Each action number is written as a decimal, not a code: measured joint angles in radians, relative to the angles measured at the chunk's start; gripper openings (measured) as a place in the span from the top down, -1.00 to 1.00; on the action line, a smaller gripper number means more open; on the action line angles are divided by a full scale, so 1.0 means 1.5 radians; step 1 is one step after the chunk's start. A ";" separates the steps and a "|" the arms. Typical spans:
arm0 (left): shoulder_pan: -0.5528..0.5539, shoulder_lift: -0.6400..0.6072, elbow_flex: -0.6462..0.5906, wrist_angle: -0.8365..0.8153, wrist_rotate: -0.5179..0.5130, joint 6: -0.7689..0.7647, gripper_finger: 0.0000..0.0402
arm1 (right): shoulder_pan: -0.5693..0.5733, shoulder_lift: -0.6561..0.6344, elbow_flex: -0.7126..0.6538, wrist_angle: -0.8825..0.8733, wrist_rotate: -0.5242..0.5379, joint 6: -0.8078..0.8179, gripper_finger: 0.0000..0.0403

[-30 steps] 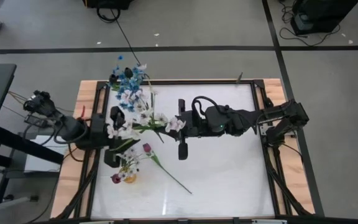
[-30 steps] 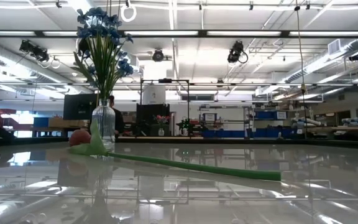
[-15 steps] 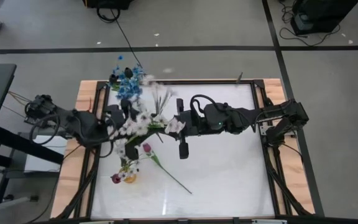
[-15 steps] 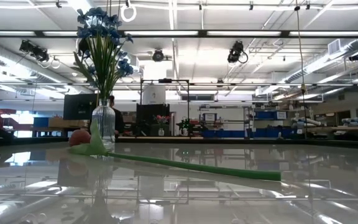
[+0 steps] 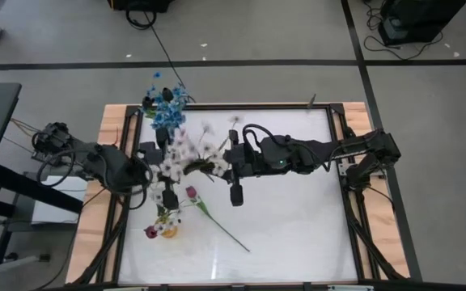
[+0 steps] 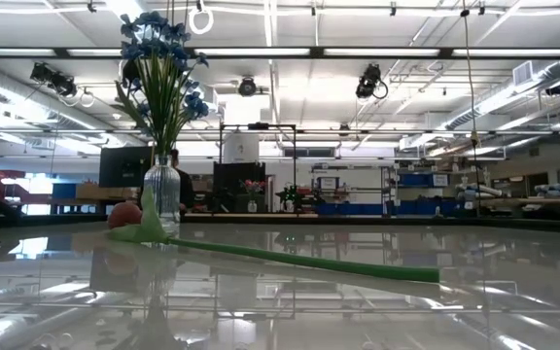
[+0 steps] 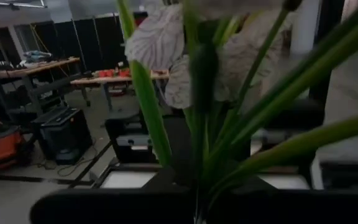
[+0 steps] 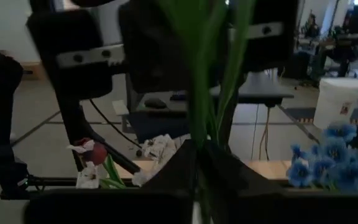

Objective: Sort flowers into vase by color
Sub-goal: Put the white flowers into the yellow vase

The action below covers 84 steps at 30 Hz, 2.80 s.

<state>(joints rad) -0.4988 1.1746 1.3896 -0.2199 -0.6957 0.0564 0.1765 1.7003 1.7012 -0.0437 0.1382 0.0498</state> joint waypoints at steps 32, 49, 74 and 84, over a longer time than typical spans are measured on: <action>-0.256 -0.262 -0.015 -0.519 0.156 -0.296 0.97 | 0.012 -0.001 0.000 -0.165 0.189 0.215 0.19; -0.354 -0.325 -0.049 -0.653 0.163 -0.392 0.97 | 0.068 -0.001 0.000 -0.177 0.310 0.310 0.19; -0.354 -0.350 -0.290 -0.176 0.357 -0.044 0.97 | 0.149 -0.001 0.000 -0.177 0.419 0.399 0.20; -0.353 -0.392 -0.385 -0.100 0.178 0.001 0.97 | 0.142 -0.001 0.000 -0.175 0.414 0.409 0.20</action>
<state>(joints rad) -1.0290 0.5871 0.8122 -0.3693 -0.4292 0.0586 0.3897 1.6989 1.7020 -0.3065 0.7589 0.6628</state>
